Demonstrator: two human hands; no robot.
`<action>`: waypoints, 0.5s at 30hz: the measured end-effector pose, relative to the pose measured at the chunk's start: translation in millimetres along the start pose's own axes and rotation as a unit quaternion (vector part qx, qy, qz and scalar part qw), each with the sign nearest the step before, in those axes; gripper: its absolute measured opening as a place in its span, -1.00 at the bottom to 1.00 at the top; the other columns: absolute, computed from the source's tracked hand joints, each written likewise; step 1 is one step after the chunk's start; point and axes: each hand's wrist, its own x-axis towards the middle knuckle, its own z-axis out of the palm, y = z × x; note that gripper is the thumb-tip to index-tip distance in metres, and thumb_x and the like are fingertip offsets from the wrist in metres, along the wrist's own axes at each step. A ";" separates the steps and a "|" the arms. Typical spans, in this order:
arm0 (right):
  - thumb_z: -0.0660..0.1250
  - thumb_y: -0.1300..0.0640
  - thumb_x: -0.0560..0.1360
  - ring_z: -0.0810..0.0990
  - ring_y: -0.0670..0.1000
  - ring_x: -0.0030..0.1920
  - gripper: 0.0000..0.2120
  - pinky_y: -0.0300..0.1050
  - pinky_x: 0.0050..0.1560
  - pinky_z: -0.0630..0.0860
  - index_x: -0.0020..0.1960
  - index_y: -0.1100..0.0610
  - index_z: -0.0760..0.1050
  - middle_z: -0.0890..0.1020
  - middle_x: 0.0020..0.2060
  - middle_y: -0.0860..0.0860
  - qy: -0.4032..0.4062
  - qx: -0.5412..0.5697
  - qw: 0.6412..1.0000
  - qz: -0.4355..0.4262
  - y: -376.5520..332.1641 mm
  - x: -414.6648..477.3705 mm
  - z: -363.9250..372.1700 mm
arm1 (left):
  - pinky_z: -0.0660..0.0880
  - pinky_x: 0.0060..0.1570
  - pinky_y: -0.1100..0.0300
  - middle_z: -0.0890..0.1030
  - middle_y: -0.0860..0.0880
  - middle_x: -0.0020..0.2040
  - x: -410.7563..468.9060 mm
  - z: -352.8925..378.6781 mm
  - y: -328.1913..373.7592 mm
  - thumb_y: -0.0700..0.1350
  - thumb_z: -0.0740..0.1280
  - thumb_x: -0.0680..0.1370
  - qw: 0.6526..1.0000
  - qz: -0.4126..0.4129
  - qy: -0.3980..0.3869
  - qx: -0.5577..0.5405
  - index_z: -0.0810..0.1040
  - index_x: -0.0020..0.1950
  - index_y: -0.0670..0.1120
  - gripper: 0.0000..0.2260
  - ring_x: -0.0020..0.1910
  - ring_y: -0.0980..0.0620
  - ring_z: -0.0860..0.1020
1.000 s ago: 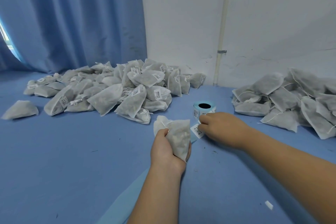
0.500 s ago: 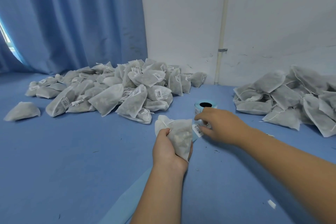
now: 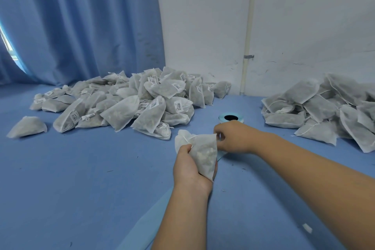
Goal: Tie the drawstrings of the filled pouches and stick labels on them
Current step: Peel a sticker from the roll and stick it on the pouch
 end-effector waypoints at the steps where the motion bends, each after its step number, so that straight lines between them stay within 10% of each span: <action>1: 0.31 0.03 0.47 0.38 -0.15 -0.30 -0.77 -0.22 -0.33 0.27 -0.32 -0.06 0.33 0.43 -0.30 -0.15 -0.002 0.004 1.000 0.002 -0.3 -0.3 -1.7 | 0.53 -0.16 0.07 0.63 -0.12 -0.17 0.4 -0.4 0.0 -0.15 0.24 0.59 1.000 0.001 0.001 0.002 0.57 0.02 -0.13 -0.87 -0.28 -0.06 0.58; 15: 0.36 0.16 0.47 0.44 -0.18 -0.26 -0.91 -0.33 -0.35 0.30 -0.19 0.00 0.51 0.50 -0.26 -0.15 -0.038 0.018 0.998 0.036 -7.2 -6.5 -20.4 | 0.52 -0.20 0.10 0.63 -0.09 -0.21 -0.2 -0.6 0.8 -0.16 0.24 0.58 1.000 -0.008 -0.005 0.011 0.57 -0.03 -0.10 -0.88 -0.29 -0.04 0.57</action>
